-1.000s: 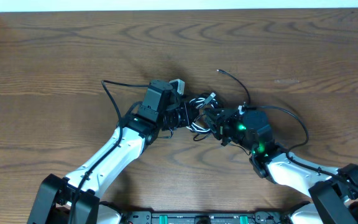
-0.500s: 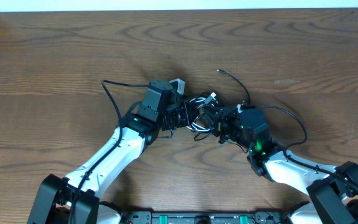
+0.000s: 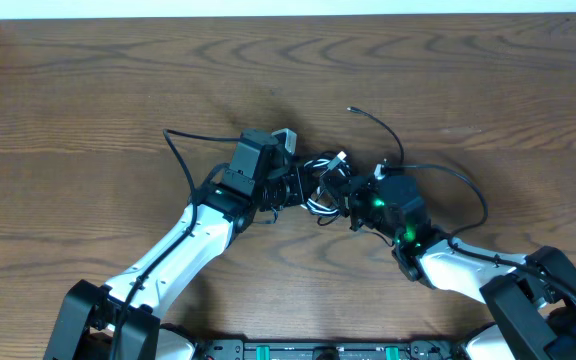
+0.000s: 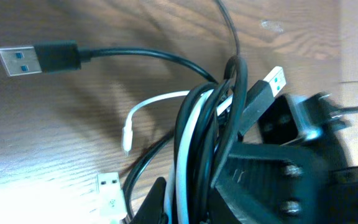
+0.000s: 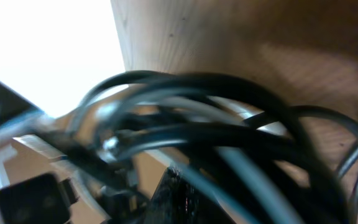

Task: Untangle cables

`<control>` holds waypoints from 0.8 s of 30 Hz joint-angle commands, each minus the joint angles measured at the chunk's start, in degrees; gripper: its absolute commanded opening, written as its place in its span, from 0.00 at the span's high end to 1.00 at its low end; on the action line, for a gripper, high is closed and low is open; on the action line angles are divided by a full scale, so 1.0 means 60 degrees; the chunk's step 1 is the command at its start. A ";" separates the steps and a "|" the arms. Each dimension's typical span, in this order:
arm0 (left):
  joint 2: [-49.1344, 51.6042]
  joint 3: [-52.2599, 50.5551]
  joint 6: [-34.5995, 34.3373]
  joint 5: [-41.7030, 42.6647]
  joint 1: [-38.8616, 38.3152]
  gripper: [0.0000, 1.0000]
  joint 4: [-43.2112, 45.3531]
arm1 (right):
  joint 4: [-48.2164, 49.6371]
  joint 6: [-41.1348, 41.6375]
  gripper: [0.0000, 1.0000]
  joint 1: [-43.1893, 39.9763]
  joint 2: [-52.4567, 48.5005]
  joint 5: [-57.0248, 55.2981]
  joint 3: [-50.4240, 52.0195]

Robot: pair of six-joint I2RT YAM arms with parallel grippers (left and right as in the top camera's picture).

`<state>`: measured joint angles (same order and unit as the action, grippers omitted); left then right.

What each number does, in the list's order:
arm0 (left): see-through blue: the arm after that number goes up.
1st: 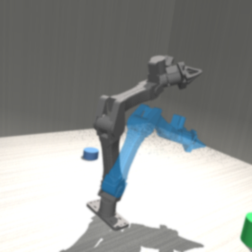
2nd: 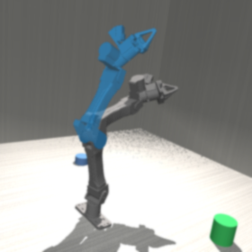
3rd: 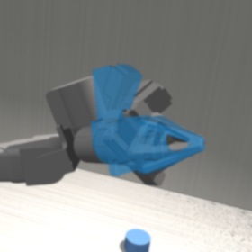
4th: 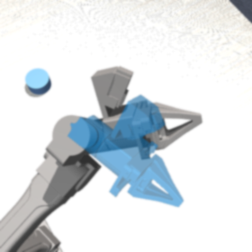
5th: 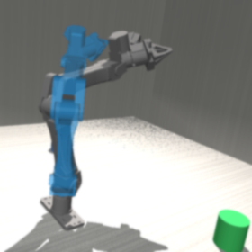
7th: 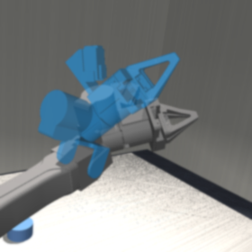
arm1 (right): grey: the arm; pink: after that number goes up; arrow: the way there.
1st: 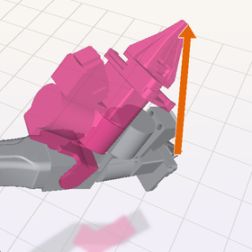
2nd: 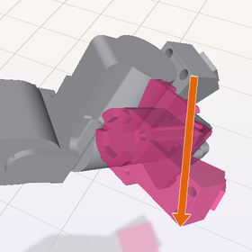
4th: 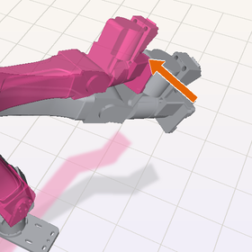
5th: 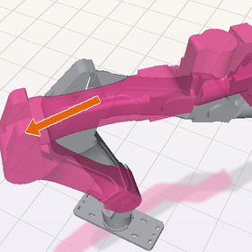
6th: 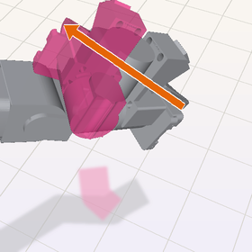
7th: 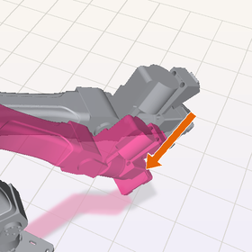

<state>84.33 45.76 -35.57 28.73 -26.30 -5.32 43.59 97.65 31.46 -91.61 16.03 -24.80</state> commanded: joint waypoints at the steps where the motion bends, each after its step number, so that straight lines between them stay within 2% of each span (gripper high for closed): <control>1: -0.0033 0.0055 0.0248 -0.0761 0.0069 0.92 -0.0302 | 0.0284 -0.1002 0.99 -0.0313 0.0178 0.0630 -0.0124; 11: -0.0033 0.0055 0.0248 -0.0991 0.0069 0.92 -0.0535 | 0.0725 -0.1854 0.99 -0.1169 0.1978 0.2670 -0.0124; 20: -0.0022 0.0055 0.0248 -0.0987 0.0066 0.91 -0.0539 | 0.1639 -0.2295 0.99 -0.1191 0.3162 0.3268 -0.0124; 21: -0.0018 0.0055 0.0248 -0.0987 0.0066 0.85 -0.0539 | 0.1800 -0.2291 0.99 -0.1191 0.3213 0.3377 -0.0124; 22: -0.0015 0.0055 0.0248 -0.0987 0.0066 0.83 -0.0546 | 0.2051 -0.2295 0.99 -0.1191 0.3246 0.3493 -0.0124; 24: -0.0015 0.0055 0.0248 -0.0987 0.0066 0.64 -0.0605 | 0.2903 -0.2291 0.99 -0.1191 0.3253 0.3832 -0.0124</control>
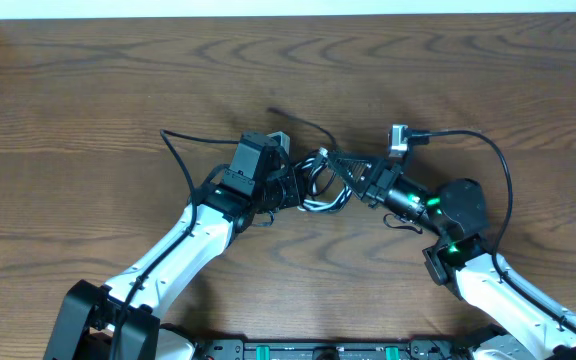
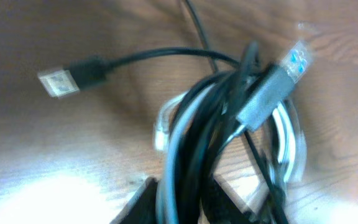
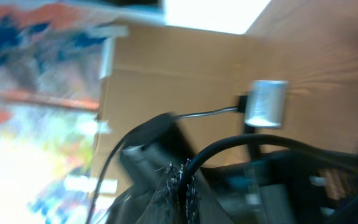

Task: Untangle cables

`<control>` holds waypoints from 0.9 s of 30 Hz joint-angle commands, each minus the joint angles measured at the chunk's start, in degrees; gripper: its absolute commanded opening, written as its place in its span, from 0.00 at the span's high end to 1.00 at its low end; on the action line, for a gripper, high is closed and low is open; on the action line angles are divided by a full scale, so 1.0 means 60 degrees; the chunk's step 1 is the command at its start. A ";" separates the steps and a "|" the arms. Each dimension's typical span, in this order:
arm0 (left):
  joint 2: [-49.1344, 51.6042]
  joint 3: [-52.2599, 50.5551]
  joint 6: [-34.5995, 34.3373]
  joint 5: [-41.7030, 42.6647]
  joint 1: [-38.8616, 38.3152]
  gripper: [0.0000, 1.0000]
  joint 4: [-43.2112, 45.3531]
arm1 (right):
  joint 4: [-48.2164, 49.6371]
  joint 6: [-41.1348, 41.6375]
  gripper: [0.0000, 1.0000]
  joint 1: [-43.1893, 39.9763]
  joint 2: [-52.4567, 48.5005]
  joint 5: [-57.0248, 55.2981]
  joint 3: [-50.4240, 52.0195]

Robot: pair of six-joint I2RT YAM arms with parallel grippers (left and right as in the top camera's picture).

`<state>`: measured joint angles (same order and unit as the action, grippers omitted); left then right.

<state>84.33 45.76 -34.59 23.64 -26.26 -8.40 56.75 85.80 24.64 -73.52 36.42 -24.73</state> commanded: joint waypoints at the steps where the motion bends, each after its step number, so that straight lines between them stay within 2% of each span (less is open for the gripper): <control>1: -0.0015 0.0055 0.0084 -0.0138 0.0058 0.57 -0.0095 | 0.0922 -0.0317 0.99 -0.0055 0.0237 0.0506 -0.0135; 2: -0.0015 0.0055 0.0084 -0.0138 0.0058 0.39 -0.0102 | 0.1271 -0.0317 0.99 -0.0058 0.0237 0.0637 -0.0135; 3: -0.0015 0.0055 0.0084 -0.0138 0.0058 0.30 -0.0098 | 0.1555 -0.0317 0.99 -0.0055 0.0237 0.0750 -0.0135; 5: -0.0015 0.0055 0.0084 -0.0135 0.0062 0.24 -0.0091 | 0.1785 -0.0324 1.00 -0.0058 0.0237 0.0933 -0.0135; 11: -0.0018 0.0055 0.0084 -0.0131 0.0062 0.20 -0.0095 | 0.1687 -0.1362 0.99 -0.0058 0.0237 0.1290 -0.0135; 15: -0.0022 0.0055 0.0091 -0.0131 0.0149 0.19 -0.0138 | 0.0885 -0.1814 0.99 -0.0080 0.0237 0.1286 -0.0135; 17: -0.0040 0.0055 0.0244 -0.0106 0.0288 0.16 -0.0259 | 0.0495 -0.1978 0.99 -0.0164 0.0237 0.1304 -0.0135; 23: -0.0382 0.0055 0.1111 0.1071 0.0790 0.15 -0.0353 | -0.0397 -0.2084 0.99 -0.0678 0.0237 0.1534 -0.0135; 25: -0.0572 0.0055 0.0605 0.1563 0.1067 0.15 -0.0463 | -0.0331 -0.2463 0.99 -0.0834 0.0237 0.1625 -0.0135; 27: -0.0696 0.0055 -0.0517 0.2080 0.1392 0.15 -0.0619 | -0.0237 -0.2932 0.99 -0.0947 0.0237 0.1712 -0.0135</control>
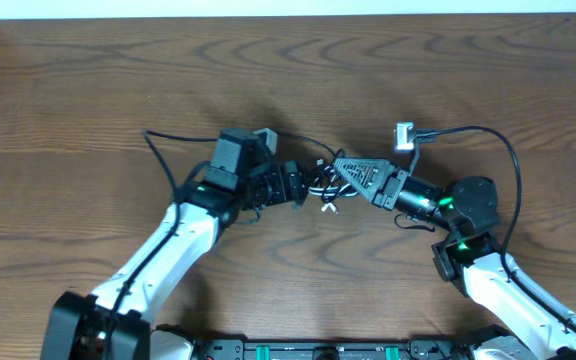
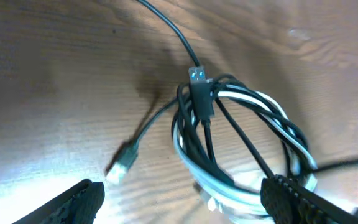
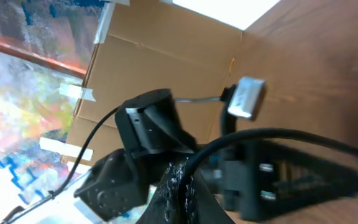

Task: Untangle cables

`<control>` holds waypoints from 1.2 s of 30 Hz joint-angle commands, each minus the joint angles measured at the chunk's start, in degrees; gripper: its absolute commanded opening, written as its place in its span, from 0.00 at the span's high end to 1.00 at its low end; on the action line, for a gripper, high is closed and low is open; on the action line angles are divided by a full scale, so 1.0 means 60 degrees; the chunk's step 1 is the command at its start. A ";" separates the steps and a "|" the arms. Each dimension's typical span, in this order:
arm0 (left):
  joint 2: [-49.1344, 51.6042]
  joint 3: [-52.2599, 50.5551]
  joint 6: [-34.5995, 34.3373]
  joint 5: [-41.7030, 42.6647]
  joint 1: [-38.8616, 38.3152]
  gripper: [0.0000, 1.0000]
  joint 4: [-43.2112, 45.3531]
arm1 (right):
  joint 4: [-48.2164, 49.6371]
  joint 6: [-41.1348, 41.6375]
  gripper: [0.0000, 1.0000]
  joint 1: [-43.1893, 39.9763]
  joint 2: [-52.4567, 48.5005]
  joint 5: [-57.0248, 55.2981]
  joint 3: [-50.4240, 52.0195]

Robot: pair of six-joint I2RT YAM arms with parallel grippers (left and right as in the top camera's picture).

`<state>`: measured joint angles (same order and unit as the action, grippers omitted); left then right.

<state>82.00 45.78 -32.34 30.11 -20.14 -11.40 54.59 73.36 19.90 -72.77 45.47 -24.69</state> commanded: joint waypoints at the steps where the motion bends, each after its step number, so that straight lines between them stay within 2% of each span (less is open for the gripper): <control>1: -0.0342 0.0051 -0.1577 0.1468 0.0572 0.15 -0.0211 | 0.0117 -0.1038 0.99 -0.0208 0.0113 0.0229 -0.0142; 5: -0.0342 0.0051 -0.3581 0.3399 0.1075 0.15 -0.0200 | 0.0113 -0.1322 0.99 -0.0306 0.0113 0.0423 -0.0142; 8: -0.0342 0.0051 -0.4492 0.3989 0.0984 0.16 -0.0208 | 0.0117 -0.1392 0.99 -0.0302 0.0113 0.0444 -0.0142; 13: -0.0339 0.0051 -0.5905 0.3643 0.0357 0.19 -0.0200 | 0.0113 -0.1381 0.99 -0.0302 0.0113 0.0521 -0.0142; 17: -0.0339 0.0051 -0.7231 0.3064 -0.0135 0.30 -0.0200 | 0.0117 -0.1381 0.99 -0.0306 0.0113 0.0597 -0.0142; 20: -0.0335 0.0051 -0.8262 0.2517 -0.0444 0.31 -0.0200 | 0.0117 -0.1370 0.99 -0.0306 0.0113 0.0685 -0.0142; 26: -0.0324 0.0051 -0.9358 0.1654 -0.0780 0.32 -0.0200 | 0.0117 -0.1264 0.99 -0.0302 0.0113 0.0772 -0.0142; 29: -0.0324 0.0051 -0.9741 0.1158 -0.0914 0.38 -0.0197 | 0.0113 -0.1264 0.99 -0.0302 0.0113 0.0776 -0.0142; 32: -0.0324 0.0051 -0.9974 0.1002 -0.0947 0.49 -0.0193 | 0.0113 -0.1228 0.99 -0.0302 0.0113 0.0794 -0.0142; 36: -0.0324 0.0051 -1.0138 0.1009 -0.0954 0.50 -0.0015 | 0.0113 -0.1231 0.99 -0.0302 0.0113 0.0889 -0.0142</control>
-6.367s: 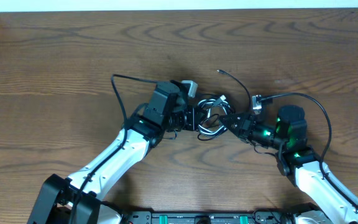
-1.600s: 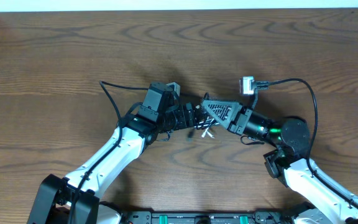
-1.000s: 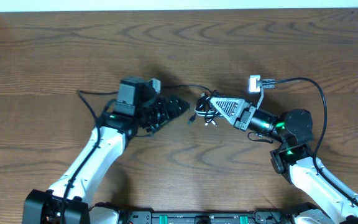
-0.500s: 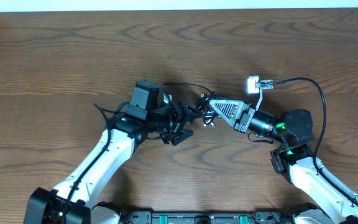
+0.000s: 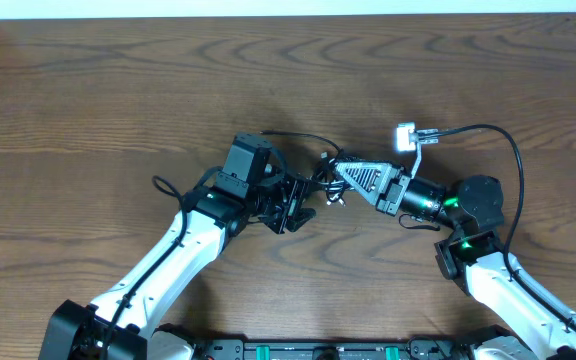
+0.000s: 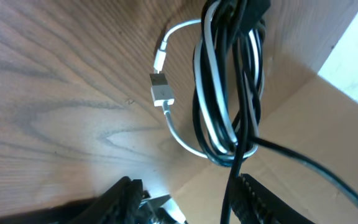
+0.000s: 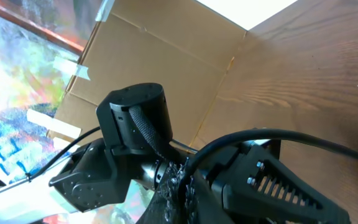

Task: Untangle cables

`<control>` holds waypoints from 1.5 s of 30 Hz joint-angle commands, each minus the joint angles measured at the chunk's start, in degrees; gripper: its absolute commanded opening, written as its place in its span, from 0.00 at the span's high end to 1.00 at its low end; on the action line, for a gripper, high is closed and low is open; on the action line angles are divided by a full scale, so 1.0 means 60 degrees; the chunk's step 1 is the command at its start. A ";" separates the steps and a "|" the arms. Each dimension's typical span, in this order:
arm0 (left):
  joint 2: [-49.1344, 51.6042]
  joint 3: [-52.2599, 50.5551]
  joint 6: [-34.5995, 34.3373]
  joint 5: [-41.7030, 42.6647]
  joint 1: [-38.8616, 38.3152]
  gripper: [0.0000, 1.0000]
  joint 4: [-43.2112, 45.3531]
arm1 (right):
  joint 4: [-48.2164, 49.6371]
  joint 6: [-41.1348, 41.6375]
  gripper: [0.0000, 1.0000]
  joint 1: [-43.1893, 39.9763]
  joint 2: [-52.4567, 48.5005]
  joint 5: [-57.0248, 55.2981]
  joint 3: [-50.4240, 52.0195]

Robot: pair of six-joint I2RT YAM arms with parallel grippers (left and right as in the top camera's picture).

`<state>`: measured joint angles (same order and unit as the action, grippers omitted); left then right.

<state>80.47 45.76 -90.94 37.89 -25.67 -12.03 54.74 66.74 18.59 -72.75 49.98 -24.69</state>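
Note:
A small tangle of black and white cables (image 5: 324, 182) sits mid-table between the two grippers; in the left wrist view it appears as a tall coil (image 6: 229, 81) with a white plug (image 6: 162, 93) beside it. My right gripper (image 5: 334, 170) is shut on a black cable (image 7: 253, 138) that comes out of the tangle. That cable arcs round the right arm (image 5: 510, 170) to a silver plug (image 5: 405, 137). My left gripper (image 5: 298, 206) stands open just left of and below the tangle, a black strand running along its right finger (image 6: 253, 193).
The brown wooden table (image 5: 118, 80) reaches to a white strip at the back. A loop of black cable (image 5: 164, 186) lies beside the left arm. Cardboard (image 7: 166, 56) shows behind the arms in the right wrist view.
My left gripper, open then as now, has shifted nearer and to the right, below the tangle. The tangle looks tighter at the right fingertips. My right gripper holds the same cable, hardly moved.
Both grippers met at the tangle, the left shut on the coil. Then the right arm was drawn back to the right with a black cable stretched out. The left gripper then stood open over the coil, and now sits open beside it.

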 commanded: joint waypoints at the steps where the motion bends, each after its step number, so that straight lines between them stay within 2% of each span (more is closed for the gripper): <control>1: -0.0069 0.0055 -0.0408 -0.0284 -0.0076 0.50 0.0204 | 0.0087 -0.0127 0.99 -0.0084 0.0109 0.0138 -0.0142; 7: -0.0069 0.0055 -0.0721 -0.0444 -0.0506 0.50 0.0820 | 0.0087 -0.0127 0.99 -0.0084 0.0109 0.0135 -0.0142; 14: -0.0069 0.0055 -0.0718 -0.0681 -0.0656 0.51 0.0809 | 0.0087 -0.0127 0.99 -0.0084 0.0109 0.0178 -0.0142; 16: -0.0069 0.0055 -0.0721 -0.0681 -0.0656 0.61 0.0812 | 0.0087 -0.0127 0.99 -0.0084 0.0109 0.0200 -0.0142; 18: -0.0069 0.0055 -0.0721 -0.0681 -0.0656 0.65 0.0812 | 0.0084 -0.0127 0.99 -0.0084 0.0109 0.0208 -0.0142; 26: -0.0069 0.0055 -0.0721 -0.0754 -0.0656 0.73 0.0812 | 0.0084 -0.0127 0.99 -0.0084 0.0109 0.0208 -0.0142; 31: -0.0069 0.0055 -0.0721 -0.0758 -0.0656 0.75 0.0816 | 0.0084 -0.0127 0.99 -0.0084 0.0109 0.0211 -0.0142; 35: -0.0069 0.0055 -0.0721 -0.0754 -0.0656 0.81 0.0900 | 0.0084 -0.0127 0.99 -0.0084 0.0109 0.0233 -0.0142; 36: -0.0069 0.0055 -0.0725 -0.0750 -0.0656 0.86 0.0929 | 0.0084 -0.0127 0.99 -0.0084 0.0109 0.0237 -0.0142; 41: -0.0069 0.0055 -0.0721 -0.0747 -0.0656 0.92 0.1104 | 0.0080 -0.0124 0.99 -0.0084 0.0109 0.0237 -0.0142; 45: -0.0069 0.0055 -0.0616 -0.0750 -0.0656 0.92 0.1093 | 0.0080 -0.0127 0.99 -0.0084 0.0109 0.0237 -0.0142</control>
<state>80.47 45.76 -95.35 34.06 -29.47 -5.72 54.76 66.76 18.59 -72.77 51.22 -24.69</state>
